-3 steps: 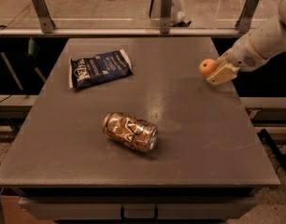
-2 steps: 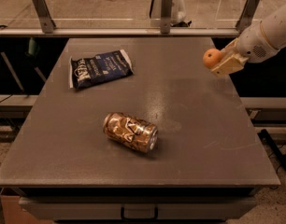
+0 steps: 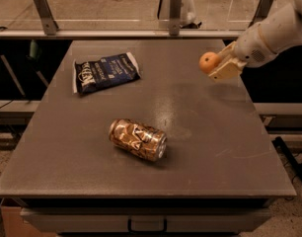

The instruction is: Move orange near blue chip bag

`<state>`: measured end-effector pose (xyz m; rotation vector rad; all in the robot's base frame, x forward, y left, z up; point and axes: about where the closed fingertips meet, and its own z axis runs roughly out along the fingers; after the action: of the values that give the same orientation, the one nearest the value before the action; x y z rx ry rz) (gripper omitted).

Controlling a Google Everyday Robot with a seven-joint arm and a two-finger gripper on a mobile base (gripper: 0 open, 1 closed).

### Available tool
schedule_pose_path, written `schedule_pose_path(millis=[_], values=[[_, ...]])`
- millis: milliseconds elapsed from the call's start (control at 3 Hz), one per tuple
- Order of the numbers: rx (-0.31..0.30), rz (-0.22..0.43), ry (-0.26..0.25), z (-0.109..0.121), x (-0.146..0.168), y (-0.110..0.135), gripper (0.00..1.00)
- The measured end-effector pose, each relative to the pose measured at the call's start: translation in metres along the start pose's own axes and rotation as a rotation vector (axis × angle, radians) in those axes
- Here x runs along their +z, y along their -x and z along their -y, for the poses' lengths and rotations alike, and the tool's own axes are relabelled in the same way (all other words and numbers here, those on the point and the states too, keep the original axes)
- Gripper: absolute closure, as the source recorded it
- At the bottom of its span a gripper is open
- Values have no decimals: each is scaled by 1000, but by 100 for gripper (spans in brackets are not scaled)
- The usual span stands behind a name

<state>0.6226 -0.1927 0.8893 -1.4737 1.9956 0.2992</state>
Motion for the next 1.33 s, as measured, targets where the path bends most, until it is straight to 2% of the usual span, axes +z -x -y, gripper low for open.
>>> schedule_pose_path(millis=[333, 667, 1000, 1333], values=[[-68, 71, 56, -20, 36, 47, 100], [-85, 134, 114, -37, 73, 83, 100], [-88, 188, 155, -44, 96, 111, 100], [-71, 209, 194, -46, 119, 125, 100]])
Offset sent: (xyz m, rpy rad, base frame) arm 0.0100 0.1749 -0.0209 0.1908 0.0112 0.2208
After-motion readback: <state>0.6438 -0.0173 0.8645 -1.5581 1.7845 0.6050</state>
